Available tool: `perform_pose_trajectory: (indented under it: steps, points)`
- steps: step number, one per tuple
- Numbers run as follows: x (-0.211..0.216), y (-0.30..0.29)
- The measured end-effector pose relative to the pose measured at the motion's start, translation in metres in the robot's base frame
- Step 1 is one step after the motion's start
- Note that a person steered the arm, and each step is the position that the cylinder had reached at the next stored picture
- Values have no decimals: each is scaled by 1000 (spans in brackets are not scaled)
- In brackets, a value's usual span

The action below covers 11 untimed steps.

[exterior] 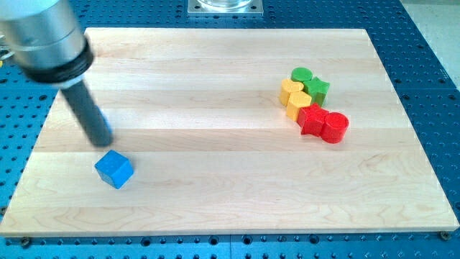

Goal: Move the blue cube towards the blue triangle

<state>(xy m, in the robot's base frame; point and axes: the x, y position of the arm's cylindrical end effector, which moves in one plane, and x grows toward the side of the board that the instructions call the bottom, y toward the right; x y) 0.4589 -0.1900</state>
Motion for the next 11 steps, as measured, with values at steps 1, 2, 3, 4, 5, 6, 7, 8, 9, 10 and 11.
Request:
perform_pose_trajectory:
  steps: [1, 2, 3, 4, 5, 6, 7, 8, 9, 10, 11]
  points:
    - [-13, -1]
    - [13, -12]
    - [17, -66]
    - [-16, -64]
    - [-50, -57]
    - [-41, -78]
    - [-11, -114]
    - [-8, -82]
    - [-28, -41]
    - [-37, -35]
    - [-17, -48]
